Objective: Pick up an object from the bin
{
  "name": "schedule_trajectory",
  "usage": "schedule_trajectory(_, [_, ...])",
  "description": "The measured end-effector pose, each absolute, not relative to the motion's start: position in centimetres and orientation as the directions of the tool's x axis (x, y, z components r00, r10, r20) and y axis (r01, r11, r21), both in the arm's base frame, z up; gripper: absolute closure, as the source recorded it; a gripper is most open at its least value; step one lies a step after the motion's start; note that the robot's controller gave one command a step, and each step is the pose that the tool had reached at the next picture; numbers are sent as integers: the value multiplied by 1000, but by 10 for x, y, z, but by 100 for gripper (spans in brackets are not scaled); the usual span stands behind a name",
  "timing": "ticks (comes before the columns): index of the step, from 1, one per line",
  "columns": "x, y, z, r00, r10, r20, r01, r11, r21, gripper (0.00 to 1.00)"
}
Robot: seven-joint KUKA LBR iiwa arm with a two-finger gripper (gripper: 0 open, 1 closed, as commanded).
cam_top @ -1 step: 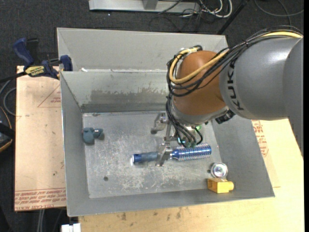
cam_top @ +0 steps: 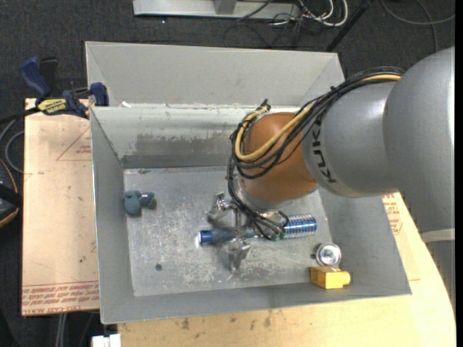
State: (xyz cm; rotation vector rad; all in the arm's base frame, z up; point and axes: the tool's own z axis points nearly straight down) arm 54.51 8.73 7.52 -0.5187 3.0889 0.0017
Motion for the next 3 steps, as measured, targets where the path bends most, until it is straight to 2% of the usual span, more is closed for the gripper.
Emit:
schedule_trajectory(1, [547,88,77,-945,-326,-15,-326,945,0,100])
schedule_trajectory(2, [538,85,210,-958,-286,-9,-286,958,0,100])
schedule_trajectory(3, [517,79,239,-913,-407,-3,-407,913,0,100])
